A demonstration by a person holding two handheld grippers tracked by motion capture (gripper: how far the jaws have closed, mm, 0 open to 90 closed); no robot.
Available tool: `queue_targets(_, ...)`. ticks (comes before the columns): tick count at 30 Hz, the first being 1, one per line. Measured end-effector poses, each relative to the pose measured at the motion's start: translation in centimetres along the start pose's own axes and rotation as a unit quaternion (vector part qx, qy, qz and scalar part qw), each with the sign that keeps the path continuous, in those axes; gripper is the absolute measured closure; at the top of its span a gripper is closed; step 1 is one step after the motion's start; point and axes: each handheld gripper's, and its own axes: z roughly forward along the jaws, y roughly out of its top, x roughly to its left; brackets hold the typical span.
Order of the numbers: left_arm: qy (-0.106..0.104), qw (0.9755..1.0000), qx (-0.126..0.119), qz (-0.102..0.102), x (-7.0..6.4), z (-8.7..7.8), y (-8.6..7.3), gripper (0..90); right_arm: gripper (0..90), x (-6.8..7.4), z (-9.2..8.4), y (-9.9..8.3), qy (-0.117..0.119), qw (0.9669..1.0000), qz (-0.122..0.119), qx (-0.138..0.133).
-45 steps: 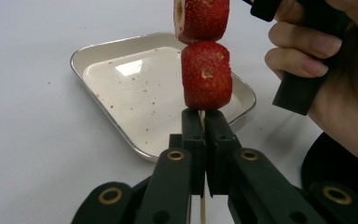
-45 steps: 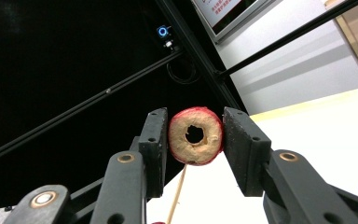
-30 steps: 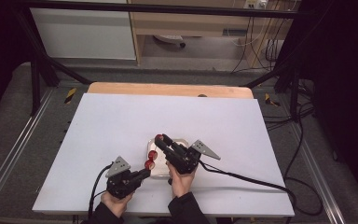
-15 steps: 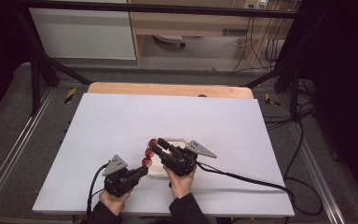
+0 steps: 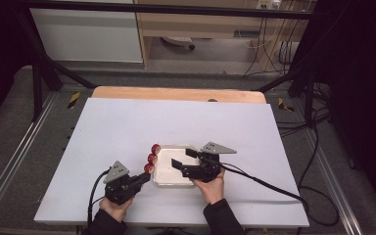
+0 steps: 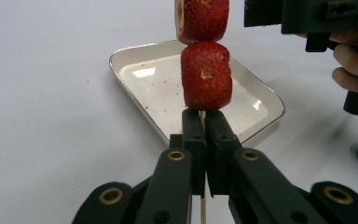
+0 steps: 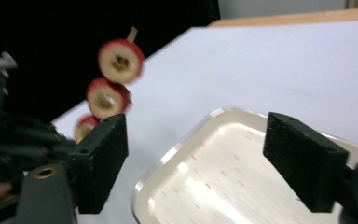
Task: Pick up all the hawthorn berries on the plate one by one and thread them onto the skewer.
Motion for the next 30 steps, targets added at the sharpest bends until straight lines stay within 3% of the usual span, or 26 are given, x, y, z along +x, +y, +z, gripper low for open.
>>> queue_targets(7, 0.0, 1.0, 0.004, 0.003, 0.3, -0.1, 0.0, 87.8, 8.2, -2.2, -2.1, -0.3, -0.036, 0.9971, -0.041, 0.053)
queue_targets(14, -0.005, 0.9998, 0.013, 0.013, 0.6, -0.2, 0.4, 87.8, 1.3, -3.8, -4.2, -1.2, -0.058, 0.9905, -0.071, 0.102)
queue_targets(20, -0.011, 0.9994, 0.023, 0.023, 0.9, -0.5, 1.1, 87.7, 0.6, -5.1, -6.1, -2.0, -0.076, 0.9855, -0.092, 0.121)
queue_targets(30, -0.014, 0.9986, 0.041, 0.032, 1.1, -0.3, 2.9, 87.6, 0.5, -7.3, -9.0, -3.3, -0.082, 0.9844, -0.089, 0.127)
